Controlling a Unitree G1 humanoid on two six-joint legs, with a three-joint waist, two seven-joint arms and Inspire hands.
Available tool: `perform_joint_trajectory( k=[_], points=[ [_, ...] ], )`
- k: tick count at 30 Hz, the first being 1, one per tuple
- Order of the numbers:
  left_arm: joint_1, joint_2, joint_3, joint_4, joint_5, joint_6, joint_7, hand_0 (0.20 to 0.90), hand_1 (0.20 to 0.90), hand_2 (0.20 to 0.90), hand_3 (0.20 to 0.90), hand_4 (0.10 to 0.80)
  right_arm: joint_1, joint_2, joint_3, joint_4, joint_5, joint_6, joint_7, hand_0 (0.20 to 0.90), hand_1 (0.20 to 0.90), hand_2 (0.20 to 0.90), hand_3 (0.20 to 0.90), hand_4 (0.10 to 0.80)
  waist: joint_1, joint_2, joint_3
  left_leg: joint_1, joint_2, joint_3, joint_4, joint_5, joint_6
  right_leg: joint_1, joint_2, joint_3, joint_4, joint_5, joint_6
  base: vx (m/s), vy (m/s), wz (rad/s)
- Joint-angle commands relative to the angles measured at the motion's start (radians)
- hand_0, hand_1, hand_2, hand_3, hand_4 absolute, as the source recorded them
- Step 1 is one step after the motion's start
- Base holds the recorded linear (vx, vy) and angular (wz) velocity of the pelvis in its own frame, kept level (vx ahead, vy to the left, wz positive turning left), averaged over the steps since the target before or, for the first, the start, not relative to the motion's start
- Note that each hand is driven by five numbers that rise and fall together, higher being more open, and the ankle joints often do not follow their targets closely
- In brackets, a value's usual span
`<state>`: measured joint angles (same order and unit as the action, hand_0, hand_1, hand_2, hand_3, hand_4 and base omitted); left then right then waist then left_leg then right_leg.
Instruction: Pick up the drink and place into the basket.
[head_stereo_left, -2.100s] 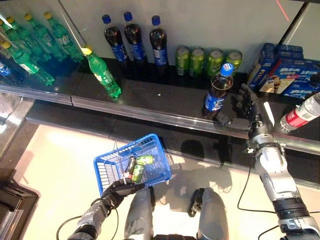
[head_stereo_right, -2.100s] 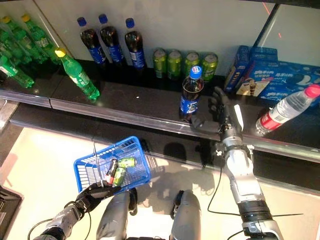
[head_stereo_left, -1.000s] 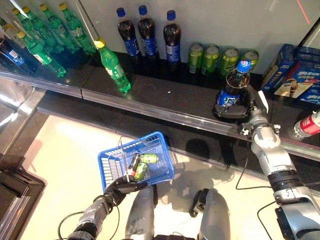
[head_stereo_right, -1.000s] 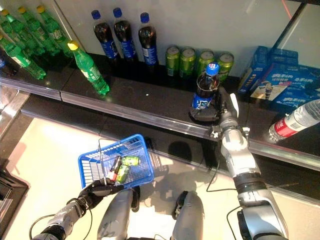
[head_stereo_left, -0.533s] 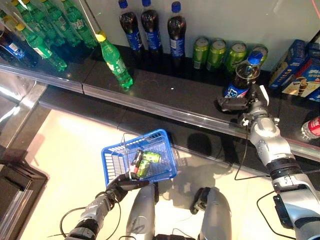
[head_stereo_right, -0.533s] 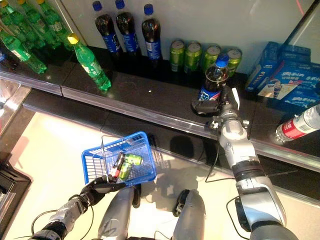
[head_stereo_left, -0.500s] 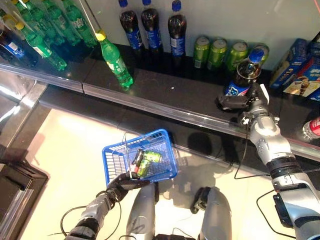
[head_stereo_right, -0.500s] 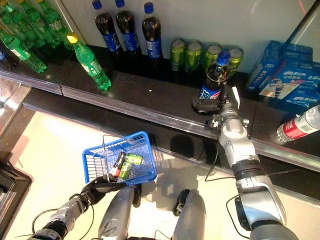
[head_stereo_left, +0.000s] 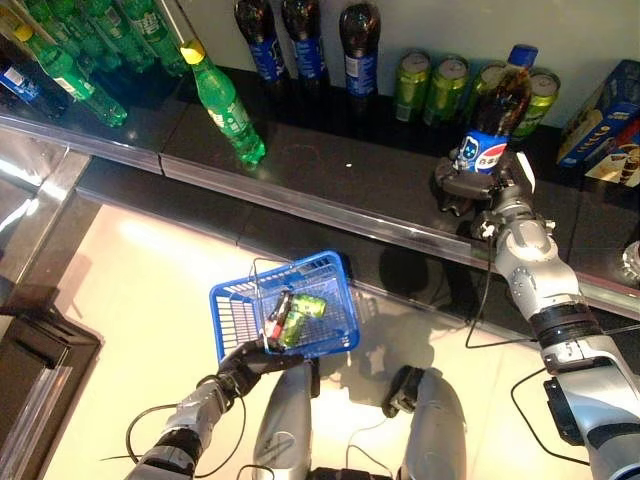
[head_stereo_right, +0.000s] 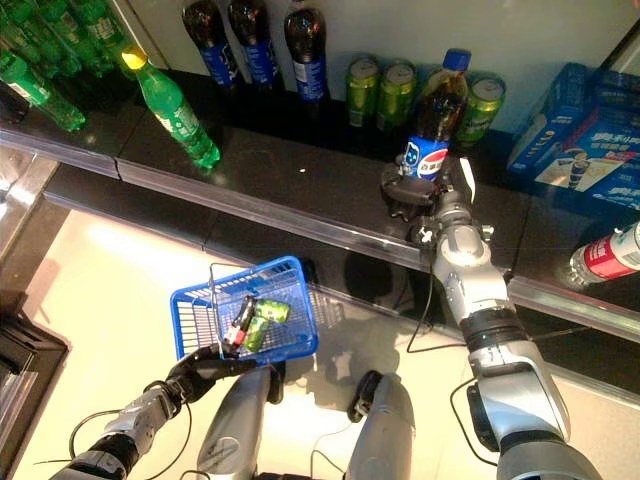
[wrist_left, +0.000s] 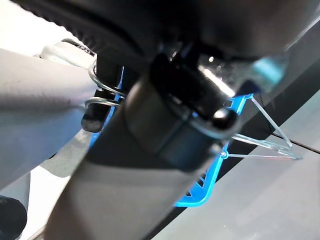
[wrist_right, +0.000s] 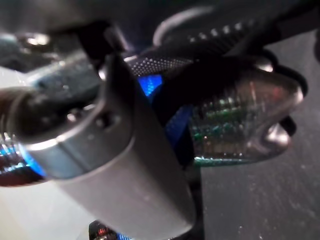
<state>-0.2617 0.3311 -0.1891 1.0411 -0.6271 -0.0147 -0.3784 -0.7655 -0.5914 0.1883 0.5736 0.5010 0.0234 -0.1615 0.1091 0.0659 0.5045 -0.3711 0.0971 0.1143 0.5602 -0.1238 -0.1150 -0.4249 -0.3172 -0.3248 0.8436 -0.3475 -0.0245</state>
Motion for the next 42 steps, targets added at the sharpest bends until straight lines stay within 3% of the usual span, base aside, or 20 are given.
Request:
perform_joint_trajectory(
  k=[1, 15, 26, 42],
  points=[
    [0.208, 0.056, -0.141, -0.044, 0.031, 0.014, -0.056, 0.3, 0.3, 0.3, 0.2, 0.1, -0.137, -0.029, 0.001, -0.068, -0.056, -0.153, -0.016, 0.3, 0.3, 0.3, 0.2, 0.1, 0.031, -0.015, -0.035, 0.009, -0.069, 0.073, 0.024, -0.003, 0.139, -0.007, 0.069, 0.047, -0.126, 0.209, 0.054, -0.055, 0.003, 0.0],
    [0.232, 0.051, -0.073, -0.043, 0.043, 0.01, -0.053, 0.3, 0.3, 0.3, 0.2, 0.1, 0.041, -0.01, -0.042, -0.317, -0.14, -0.149, 0.088, 0.3, 0.3, 0.3, 0.2, 0.1, -0.003, -0.062, -0.096, 0.127, -0.074, 0.061, -0.078, 0.016, 0.129, 0.119, 0.094, 0.078, -0.279, 0.248, 0.081, 0.011, 0.004, -0.01],
    [0.273, 0.031, -0.015, -0.038, 0.082, -0.002, -0.044, 0.3, 0.3, 0.3, 0.2, 0.1, 0.218, 0.028, -0.052, -0.473, -0.175, -0.129, 0.18, 0.3, 0.3, 0.3, 0.2, 0.1, -0.018, -0.094, -0.208, 0.266, -0.079, 0.053, -0.27, 0.079, 0.094, 0.307, 0.127, 0.084, -0.569, 0.325, 0.097, 0.049, -0.005, 0.0],
    [0.257, 0.008, 0.037, -0.016, 0.004, -0.047, -0.03, 0.3, 0.3, 0.3, 0.2, 0.1, 0.314, -0.015, -0.057, -0.556, -0.108, -0.173, 0.276, 0.3, 0.3, 0.3, 0.2, 0.1, -0.01, -0.088, -0.388, 0.457, -0.05, 0.128, -0.616, 0.164, 0.045, 0.512, 0.144, 0.008, -0.863, 0.401, 0.13, -0.025, 0.008, 0.03]
  ],
)
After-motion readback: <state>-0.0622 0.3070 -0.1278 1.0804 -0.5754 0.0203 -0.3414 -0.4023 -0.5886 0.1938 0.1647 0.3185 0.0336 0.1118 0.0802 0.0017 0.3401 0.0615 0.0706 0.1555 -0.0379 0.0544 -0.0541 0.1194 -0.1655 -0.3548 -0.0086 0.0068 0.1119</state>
